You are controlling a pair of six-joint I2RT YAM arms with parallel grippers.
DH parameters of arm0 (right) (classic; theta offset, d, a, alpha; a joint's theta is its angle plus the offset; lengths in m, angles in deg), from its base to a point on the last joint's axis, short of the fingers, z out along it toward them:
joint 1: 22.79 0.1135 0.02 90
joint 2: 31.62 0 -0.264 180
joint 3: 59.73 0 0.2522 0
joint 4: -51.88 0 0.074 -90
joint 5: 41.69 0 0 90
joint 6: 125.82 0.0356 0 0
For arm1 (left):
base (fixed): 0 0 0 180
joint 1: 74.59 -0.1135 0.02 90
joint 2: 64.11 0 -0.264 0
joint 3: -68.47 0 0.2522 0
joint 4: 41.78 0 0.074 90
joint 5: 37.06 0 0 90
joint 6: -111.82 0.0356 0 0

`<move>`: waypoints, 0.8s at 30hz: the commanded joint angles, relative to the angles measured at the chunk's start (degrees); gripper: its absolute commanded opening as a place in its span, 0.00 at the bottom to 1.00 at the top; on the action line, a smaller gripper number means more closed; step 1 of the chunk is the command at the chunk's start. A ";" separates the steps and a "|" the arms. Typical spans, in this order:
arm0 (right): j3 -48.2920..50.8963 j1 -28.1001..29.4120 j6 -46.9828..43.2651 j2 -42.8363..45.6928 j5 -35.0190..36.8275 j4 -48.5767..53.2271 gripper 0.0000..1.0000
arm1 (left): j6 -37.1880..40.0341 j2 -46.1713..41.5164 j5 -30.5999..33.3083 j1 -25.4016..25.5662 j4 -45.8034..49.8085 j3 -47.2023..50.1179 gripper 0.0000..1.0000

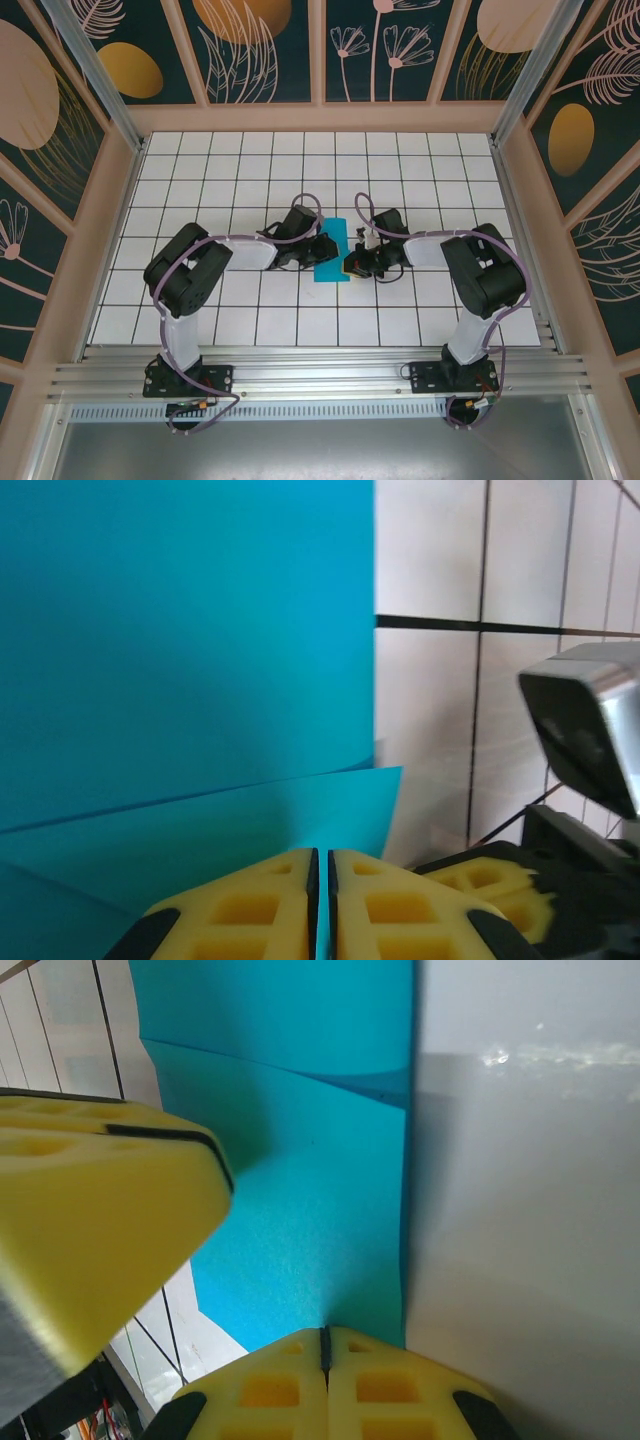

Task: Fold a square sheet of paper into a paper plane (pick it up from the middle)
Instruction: Fold the triangle a second time at the center of the table.

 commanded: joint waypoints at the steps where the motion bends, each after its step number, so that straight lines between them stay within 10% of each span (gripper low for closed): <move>1: 1.20 0.44 -0.72 -3.46 6.18 5.50 0.03 | -0.61 1.21 -0.74 0.07 -3.03 1.05 0.15; 24: 1.20 2.06 -1.15 0.17 4.24 7.14 0.05 | 0.93 3.66 4.69 0.05 2.49 3.10 0.13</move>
